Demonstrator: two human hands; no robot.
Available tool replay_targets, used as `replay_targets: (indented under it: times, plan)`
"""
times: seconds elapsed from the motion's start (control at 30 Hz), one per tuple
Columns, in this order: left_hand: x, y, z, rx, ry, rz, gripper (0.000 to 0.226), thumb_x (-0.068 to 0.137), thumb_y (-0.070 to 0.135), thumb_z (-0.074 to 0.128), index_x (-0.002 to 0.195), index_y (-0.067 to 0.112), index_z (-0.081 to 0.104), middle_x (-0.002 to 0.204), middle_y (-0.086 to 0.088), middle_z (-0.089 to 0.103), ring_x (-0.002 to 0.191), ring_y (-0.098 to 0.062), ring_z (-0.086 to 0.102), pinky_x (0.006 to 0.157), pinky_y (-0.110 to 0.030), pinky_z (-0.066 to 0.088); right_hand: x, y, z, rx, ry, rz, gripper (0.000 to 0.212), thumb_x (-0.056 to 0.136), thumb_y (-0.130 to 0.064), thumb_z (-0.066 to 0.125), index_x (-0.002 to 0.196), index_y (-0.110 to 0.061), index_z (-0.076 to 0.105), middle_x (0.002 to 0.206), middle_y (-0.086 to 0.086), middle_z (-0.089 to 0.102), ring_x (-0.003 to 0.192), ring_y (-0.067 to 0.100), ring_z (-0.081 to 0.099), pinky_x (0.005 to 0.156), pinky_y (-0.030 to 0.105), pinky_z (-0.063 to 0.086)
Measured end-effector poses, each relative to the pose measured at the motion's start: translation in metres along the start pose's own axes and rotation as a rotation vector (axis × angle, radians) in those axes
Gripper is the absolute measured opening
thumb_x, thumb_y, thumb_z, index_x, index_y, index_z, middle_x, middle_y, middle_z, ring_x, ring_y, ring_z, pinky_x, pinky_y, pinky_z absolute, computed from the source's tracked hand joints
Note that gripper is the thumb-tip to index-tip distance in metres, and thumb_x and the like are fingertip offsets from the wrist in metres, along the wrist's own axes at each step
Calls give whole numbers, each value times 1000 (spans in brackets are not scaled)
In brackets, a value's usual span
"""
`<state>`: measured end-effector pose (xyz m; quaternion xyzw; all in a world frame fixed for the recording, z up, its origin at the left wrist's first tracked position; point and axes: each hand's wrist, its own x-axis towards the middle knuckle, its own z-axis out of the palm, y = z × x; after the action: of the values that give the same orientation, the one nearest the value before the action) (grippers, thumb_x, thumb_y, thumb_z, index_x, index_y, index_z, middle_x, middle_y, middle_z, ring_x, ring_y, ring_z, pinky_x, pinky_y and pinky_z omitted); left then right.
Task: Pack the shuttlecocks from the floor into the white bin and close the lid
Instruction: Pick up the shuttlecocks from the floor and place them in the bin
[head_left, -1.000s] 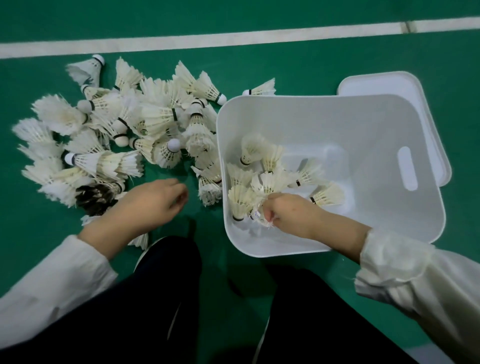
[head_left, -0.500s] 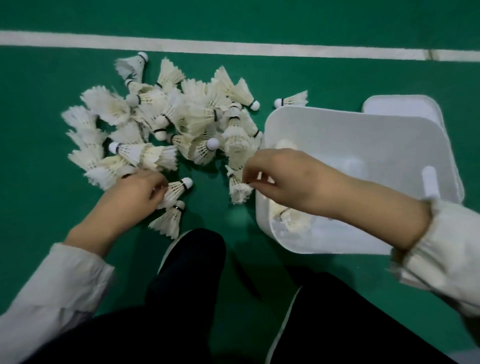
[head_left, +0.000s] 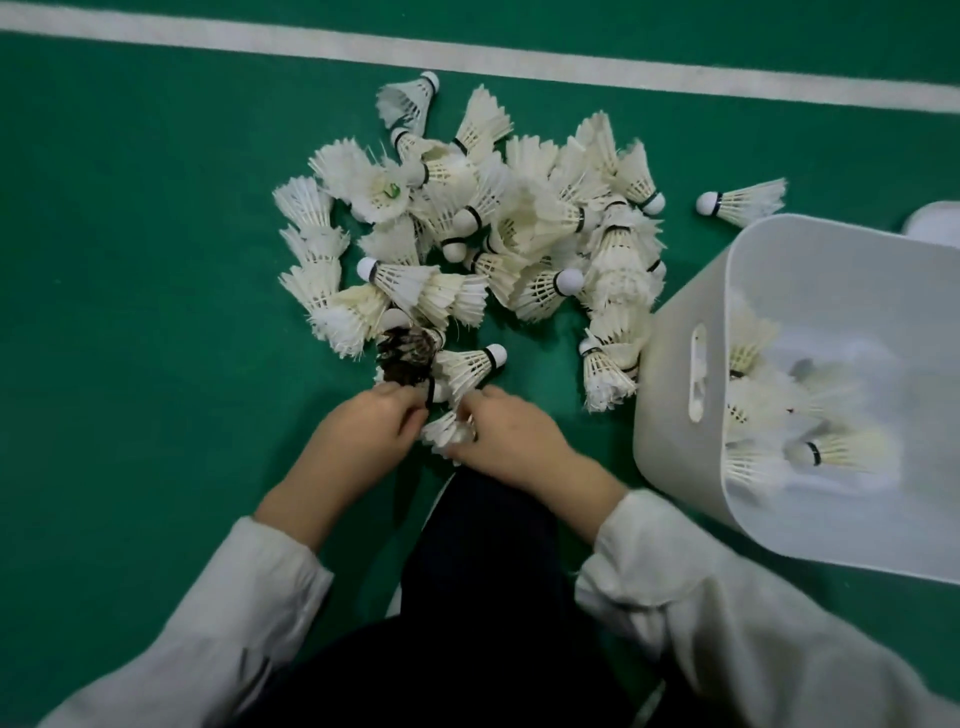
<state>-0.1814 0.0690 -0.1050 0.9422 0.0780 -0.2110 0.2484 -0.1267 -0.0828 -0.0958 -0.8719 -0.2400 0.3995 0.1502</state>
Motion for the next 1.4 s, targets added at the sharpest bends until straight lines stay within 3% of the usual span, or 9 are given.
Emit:
replay_targets:
  times: [0.17, 0.4, 0.6, 0.77, 0.9, 1.03, 1.13, 1.3, 1.4]
  plan:
    - [20, 15, 8, -87, 103, -16, 25, 94, 24, 48, 107, 10, 63, 102, -8, 63, 94, -26, 58, 77, -33, 42, 9, -6, 22, -54, 96, 41, 65, 81, -42, 62, 134, -14, 36, 126, 10, 42, 113, 32, 48, 86, 42, 46]
    - [43, 35, 10, -172, 230, -84, 30, 91, 35, 51, 101, 9, 64, 94, -8, 66, 83, -26, 60, 73, -40, 48, 3, 15, -6, 140, 306, 59, 25, 90, -19, 48, 106, -5, 59, 111, 12, 54, 96, 32, 57, 80, 37, 45]
    - [50, 48, 13, -212, 302, -141, 24, 88, 35, 57, 105, 18, 62, 99, 1, 67, 88, -21, 61, 72, -37, 50, -3, 48, -27, 468, 459, 276, 22, 92, -13, 48, 110, -9, 59, 87, 6, 61, 59, 14, 52, 59, 28, 40]
    - [38, 51, 13, -266, 312, -92, 13, 89, 27, 55, 95, 18, 60, 89, 3, 64, 79, -17, 59, 65, -34, 49, -6, 50, -23, 539, 647, 278, 22, 86, -1, 48, 98, -16, 36, 105, 5, 43, 77, 22, 49, 67, 28, 35]
    - [28, 47, 9, -305, 291, 3, 8, 89, 21, 54, 91, 15, 59, 86, 2, 60, 76, -16, 55, 69, -39, 49, -9, 49, -19, 491, 602, 243, 10, 88, 1, 48, 95, -6, 51, 107, -1, 35, 72, 10, 44, 69, 16, 33]
    - [22, 45, -5, -445, 283, -24, 7, 93, 20, 50, 97, 17, 55, 86, -1, 64, 73, -17, 62, 68, -41, 53, -13, 53, -21, 373, 599, 198, 22, 91, -1, 47, 105, 2, 63, 120, 4, 47, 103, 12, 47, 85, 7, 27]
    - [18, 45, -19, -515, 285, -38, 9, 94, 20, 49, 101, 19, 54, 85, -2, 66, 72, -17, 64, 67, -35, 51, -15, 56, -19, 163, 480, 132, 30, 89, 2, 43, 113, 3, 60, 125, 10, 50, 111, 27, 52, 87, 21, 35]
    - [14, 45, -39, -495, 374, -131, 11, 93, 30, 49, 90, 26, 59, 70, 1, 63, 57, -9, 52, 54, -27, 42, -17, 54, -17, 133, 405, 200, 31, 96, -12, 37, 121, 0, 52, 129, 12, 40, 106, 31, 53, 86, 28, 36]
    - [21, 41, -59, -270, 431, -131, 9, 90, 39, 51, 91, 32, 57, 72, 9, 62, 63, -12, 56, 57, -27, 45, -18, 53, -23, 182, 363, 250, 51, 97, -41, 38, 135, -7, 39, 132, 10, 36, 115, 27, 47, 92, 29, 36]
